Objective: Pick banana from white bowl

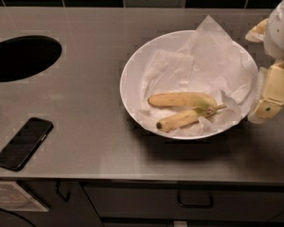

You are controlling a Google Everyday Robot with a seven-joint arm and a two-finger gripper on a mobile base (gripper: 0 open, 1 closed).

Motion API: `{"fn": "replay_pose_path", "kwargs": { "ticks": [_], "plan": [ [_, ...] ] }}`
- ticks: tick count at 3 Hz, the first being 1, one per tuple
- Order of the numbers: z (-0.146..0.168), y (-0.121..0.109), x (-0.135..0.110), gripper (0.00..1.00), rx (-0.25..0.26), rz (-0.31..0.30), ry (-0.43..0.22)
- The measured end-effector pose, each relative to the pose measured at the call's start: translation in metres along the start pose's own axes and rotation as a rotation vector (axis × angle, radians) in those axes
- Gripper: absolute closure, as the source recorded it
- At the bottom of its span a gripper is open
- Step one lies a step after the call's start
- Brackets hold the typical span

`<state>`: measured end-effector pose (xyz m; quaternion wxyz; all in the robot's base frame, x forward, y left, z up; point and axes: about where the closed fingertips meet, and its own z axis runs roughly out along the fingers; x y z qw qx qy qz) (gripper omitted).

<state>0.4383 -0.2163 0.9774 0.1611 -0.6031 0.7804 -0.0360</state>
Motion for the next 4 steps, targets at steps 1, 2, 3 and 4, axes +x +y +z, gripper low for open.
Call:
{"fn": "replay_pose_path", "kwargs": {
  "ticks": [1,2,3,4],
  "plan": [
    [0.0,0.0,0.0,0.0,0.002,-0.001,0.0],
    [0.0,-0.003,-0.026,0.0,-0.009,-0.036,0.01],
    [0.007,-0.007,-0.055,0.0,-0.026,-0.068,0.008],
    [0.026,-0.012,-0.075,0.0,-0.05,-0.08,0.008]
  ]
}}
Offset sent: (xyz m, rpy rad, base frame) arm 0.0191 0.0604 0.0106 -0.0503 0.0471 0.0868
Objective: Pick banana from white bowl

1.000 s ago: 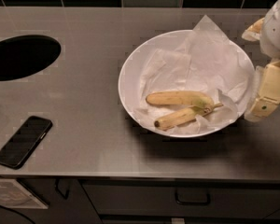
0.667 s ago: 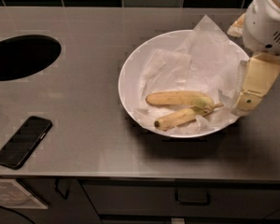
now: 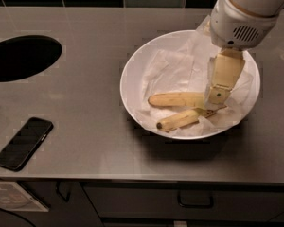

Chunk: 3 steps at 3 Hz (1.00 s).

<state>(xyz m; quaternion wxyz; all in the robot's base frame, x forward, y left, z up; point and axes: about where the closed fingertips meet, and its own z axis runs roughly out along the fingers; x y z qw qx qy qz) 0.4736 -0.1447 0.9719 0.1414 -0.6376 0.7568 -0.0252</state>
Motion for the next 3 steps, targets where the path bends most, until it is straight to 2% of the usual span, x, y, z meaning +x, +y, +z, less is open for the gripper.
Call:
{"fn": "replay_pose_path", "kwargs": {
  "ticks": [1,3],
  "plan": [
    [0.017,-0.007,-0.002,0.0,-0.004,0.03,0.015],
    [0.041,-0.009,0.004,0.22,-0.002,0.097,0.043]
  ]
}}
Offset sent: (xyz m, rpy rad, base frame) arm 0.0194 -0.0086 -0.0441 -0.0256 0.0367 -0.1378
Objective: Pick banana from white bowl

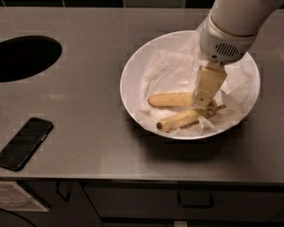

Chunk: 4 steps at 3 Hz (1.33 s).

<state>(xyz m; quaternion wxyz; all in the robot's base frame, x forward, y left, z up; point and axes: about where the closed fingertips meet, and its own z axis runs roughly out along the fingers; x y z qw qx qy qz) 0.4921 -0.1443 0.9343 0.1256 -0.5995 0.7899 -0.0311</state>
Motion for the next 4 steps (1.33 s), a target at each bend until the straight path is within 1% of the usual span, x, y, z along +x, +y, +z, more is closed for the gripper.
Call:
{"fn": "replay_pose_path", "kwargs": {
  "ticks": [2,3,4],
  "plan": [
    [0.029,0.012,-0.014,0.25,-0.057,-0.024,0.029],
    [0.04,0.014,-0.014,0.27,-0.079,-0.027,0.047],
    [0.048,0.013,-0.009,0.29,-0.093,-0.022,0.072]
  ]
}}
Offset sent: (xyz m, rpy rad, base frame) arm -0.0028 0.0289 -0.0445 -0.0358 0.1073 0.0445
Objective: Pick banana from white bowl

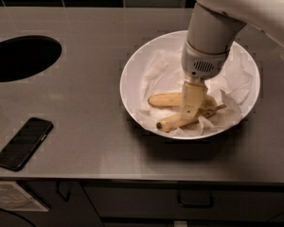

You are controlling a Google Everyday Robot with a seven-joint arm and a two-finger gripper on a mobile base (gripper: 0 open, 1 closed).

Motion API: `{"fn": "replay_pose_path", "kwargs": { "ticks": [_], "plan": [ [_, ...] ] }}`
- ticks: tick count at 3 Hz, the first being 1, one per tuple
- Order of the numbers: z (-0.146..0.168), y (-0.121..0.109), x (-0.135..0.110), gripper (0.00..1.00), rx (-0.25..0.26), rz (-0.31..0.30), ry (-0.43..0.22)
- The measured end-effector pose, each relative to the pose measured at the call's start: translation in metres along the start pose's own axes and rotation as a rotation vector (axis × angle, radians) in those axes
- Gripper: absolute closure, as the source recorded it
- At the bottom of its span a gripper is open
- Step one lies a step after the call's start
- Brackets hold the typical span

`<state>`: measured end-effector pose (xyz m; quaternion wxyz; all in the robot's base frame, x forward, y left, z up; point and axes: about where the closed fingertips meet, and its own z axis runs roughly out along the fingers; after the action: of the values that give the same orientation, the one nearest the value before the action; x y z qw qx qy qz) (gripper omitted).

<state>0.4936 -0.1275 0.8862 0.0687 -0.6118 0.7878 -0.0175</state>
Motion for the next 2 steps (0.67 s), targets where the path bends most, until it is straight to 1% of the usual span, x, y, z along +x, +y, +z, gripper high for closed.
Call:
{"fn": "replay_pose_path", "kwargs": {
  "ticks": [1,2],
  "plan": [
    [0.0061,-0.0023,0.007,0.29,-0.021,0.003,0.028],
    [0.0108,-0.0039,0.0084,0.29,-0.059,-0.025,0.06]
  ]
}}
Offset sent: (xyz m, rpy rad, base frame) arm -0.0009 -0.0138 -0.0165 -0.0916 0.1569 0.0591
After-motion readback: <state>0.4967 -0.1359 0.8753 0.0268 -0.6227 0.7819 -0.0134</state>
